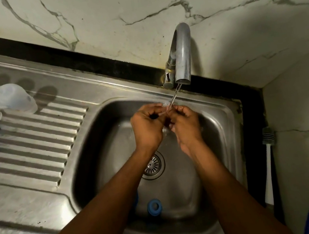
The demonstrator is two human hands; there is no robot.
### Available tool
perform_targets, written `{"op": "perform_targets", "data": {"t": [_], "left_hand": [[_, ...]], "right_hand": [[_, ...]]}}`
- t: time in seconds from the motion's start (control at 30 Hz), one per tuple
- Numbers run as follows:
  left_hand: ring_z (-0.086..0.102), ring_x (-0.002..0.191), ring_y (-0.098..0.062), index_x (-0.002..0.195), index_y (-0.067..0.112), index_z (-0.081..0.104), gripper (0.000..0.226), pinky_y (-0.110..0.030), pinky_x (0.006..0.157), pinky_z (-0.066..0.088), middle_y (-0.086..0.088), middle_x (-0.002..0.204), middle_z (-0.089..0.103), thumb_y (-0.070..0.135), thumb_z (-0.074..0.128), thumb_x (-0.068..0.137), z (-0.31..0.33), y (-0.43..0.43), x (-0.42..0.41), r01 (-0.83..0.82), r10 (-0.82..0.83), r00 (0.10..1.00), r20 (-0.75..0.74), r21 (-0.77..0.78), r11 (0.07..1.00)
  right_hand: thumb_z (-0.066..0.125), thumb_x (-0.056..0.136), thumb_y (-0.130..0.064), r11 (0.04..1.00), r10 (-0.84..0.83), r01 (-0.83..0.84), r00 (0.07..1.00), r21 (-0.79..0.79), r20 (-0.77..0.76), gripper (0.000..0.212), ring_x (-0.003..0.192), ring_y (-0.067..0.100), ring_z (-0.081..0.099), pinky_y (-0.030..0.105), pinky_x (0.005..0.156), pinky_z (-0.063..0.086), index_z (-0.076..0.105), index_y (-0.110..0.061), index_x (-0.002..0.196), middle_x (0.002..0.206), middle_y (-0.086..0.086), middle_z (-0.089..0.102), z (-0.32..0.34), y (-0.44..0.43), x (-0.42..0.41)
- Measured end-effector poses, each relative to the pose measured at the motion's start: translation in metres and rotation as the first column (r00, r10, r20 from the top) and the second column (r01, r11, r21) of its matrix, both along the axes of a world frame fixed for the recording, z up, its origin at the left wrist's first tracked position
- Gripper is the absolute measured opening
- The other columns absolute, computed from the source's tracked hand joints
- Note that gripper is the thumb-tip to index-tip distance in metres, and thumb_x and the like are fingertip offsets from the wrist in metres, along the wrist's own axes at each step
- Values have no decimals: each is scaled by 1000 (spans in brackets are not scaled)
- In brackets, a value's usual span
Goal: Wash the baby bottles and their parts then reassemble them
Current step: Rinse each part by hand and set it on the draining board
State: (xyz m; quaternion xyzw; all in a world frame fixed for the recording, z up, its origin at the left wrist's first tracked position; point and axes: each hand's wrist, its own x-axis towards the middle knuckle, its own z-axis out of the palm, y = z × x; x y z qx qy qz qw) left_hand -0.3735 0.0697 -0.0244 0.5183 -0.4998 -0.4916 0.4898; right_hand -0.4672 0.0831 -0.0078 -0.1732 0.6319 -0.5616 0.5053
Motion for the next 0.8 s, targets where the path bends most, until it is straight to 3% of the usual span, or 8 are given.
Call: {"op": "perform_targets", "data": {"t": [0.1, 0.2, 0.3, 0.37, 0.47, 0.57, 0.73, 0.8], "left_hand": [[72, 95, -13, 96, 6, 79, 19, -33, 85, 60, -3, 101, 75, -5, 74, 81, 7, -1, 7, 170, -162, 981, 106, -68, 983], [74, 81, -18, 94, 2, 76, 11, -38, 79, 62, -6, 87, 76, -2, 69, 86, 13, -1, 11, 232, -232, 972, 42, 11, 973], [72, 80, -25, 98, 4, 66, 11, -45, 77, 61, -9, 88, 71, 3, 68, 87, 10, -7, 15, 166, -167, 986, 20, 45, 985], [70, 87, -23, 110, 10, 60, 23, -41, 79, 61, -2, 94, 66, 5, 69, 89, 8, -11, 21, 203, -203, 979, -1, 62, 977], [69, 85, -16, 101, 15, 74, 14, -35, 78, 59, -2, 95, 70, 6, 67, 93, 3, -14, 26, 328, -328, 935, 138, 26, 944], [70, 79, -17, 86, 22, 75, 19, -42, 78, 60, -3, 86, 72, 6, 69, 92, 4, -14, 25, 279, -270, 937, 223, -9, 960], [74, 83, -25, 98, 3, 76, 18, -41, 81, 60, -9, 88, 77, 13, 62, 99, 19, -13, 33, 278, -278, 960, 16, -2, 961], [73, 86, -20, 103, 7, 75, 18, -36, 81, 59, -6, 92, 77, 14, 59, 101, 21, -11, 35, 260, -260, 966, 7, 39, 965]], "right_hand": [[51, 97, -3, 1000, -20, 25, 925, -8, 379, 24, 87, 18, 67, 25, 75, 56, 63, 1, 118, 98, 12, 70, 0, 5, 1], [50, 97, -8, 1000, 11, 1, 910, -28, 414, 24, 93, 19, 65, 27, 79, 55, 63, -2, 116, 103, 13, 67, -3, 8, 1], [58, 96, -5, 999, 39, -27, 961, -45, 275, 11, 80, 16, 63, 27, 71, 51, 64, -4, 104, 89, 9, 67, -4, 11, 0], [63, 93, -3, 996, 82, -76, 984, -47, 156, 4, 68, 13, 58, 24, 60, 46, 63, -5, 96, 77, 7, 65, -1, 13, -5], [64, 92, 2, 978, 210, -210, 977, -7, -36, 13, 63, 15, 57, 24, 58, 48, 61, -3, 103, 75, 7, 67, 4, 17, -14], [64, 92, 1, 933, 357, -357, 905, 42, -231, 32, 72, 11, 65, 26, 64, 54, 55, -11, 121, 89, 0, 71, 2, 20, -12], [59, 96, -4, 913, 360, -398, 670, 95, -649, 17, 82, 12, 65, 29, 75, 53, 65, -13, 109, 96, 4, 72, 4, 15, -1], [63, 95, -11, 939, 287, -339, 682, 58, -673, 10, 82, 16, 67, 29, 72, 55, 66, -13, 105, 96, 6, 72, 9, 10, -1]]}}
